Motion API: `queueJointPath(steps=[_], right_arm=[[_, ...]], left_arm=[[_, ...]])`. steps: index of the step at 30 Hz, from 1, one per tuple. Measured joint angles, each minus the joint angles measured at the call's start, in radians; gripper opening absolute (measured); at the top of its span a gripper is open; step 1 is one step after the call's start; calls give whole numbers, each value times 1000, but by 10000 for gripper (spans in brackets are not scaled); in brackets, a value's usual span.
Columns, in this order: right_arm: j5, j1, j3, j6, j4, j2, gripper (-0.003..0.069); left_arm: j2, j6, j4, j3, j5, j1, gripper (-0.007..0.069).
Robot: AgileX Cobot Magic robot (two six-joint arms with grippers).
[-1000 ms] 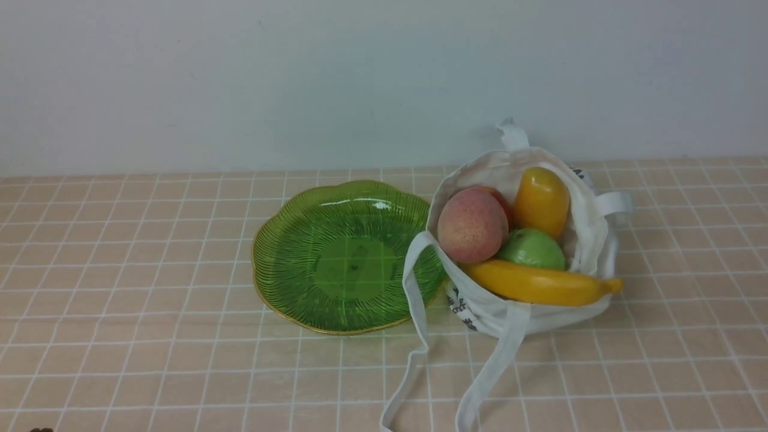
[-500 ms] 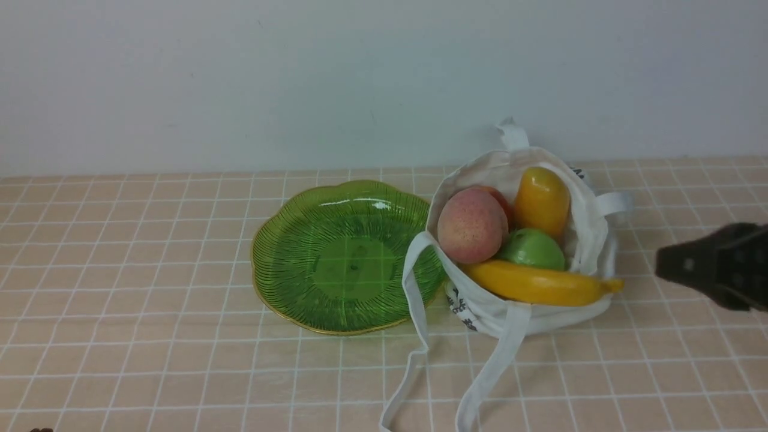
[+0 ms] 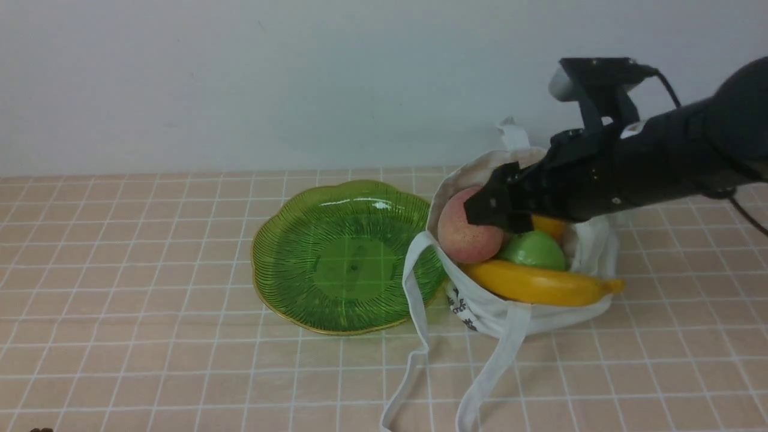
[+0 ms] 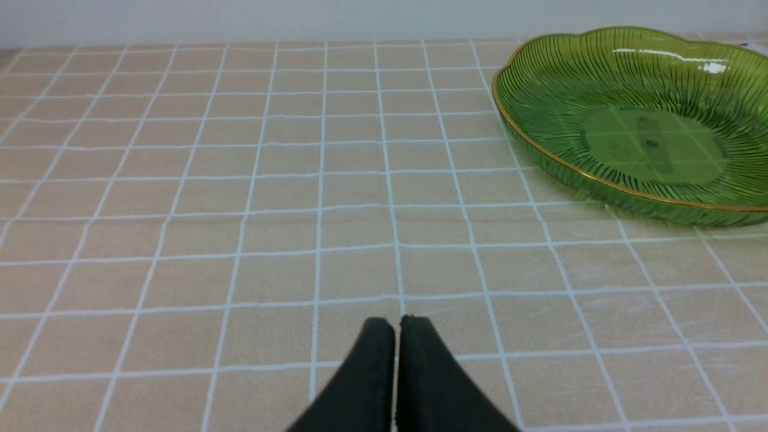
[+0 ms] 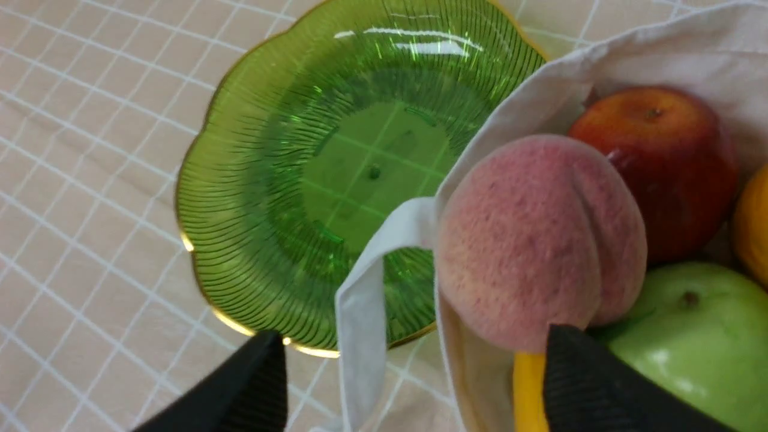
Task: Take the fruit out of the bag on the brown coffee tablecloth and place them on the plate.
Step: 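Reach into the cloth bag and grasp the peach with the right gripper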
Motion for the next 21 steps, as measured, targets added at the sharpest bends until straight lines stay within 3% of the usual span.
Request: queueJointPath(steps=[2,5,21], right_arm=[[-4,0,-61,0,-33,84,653],[-14,0,-133,9,-72,162,685],[-102,3,-222,12,-136,344,671]], left_arm=[[0,0,0,0,0,0,-8],[0,0,0,0,0,0,-8],[0,0,0,0,0,0,-8]])
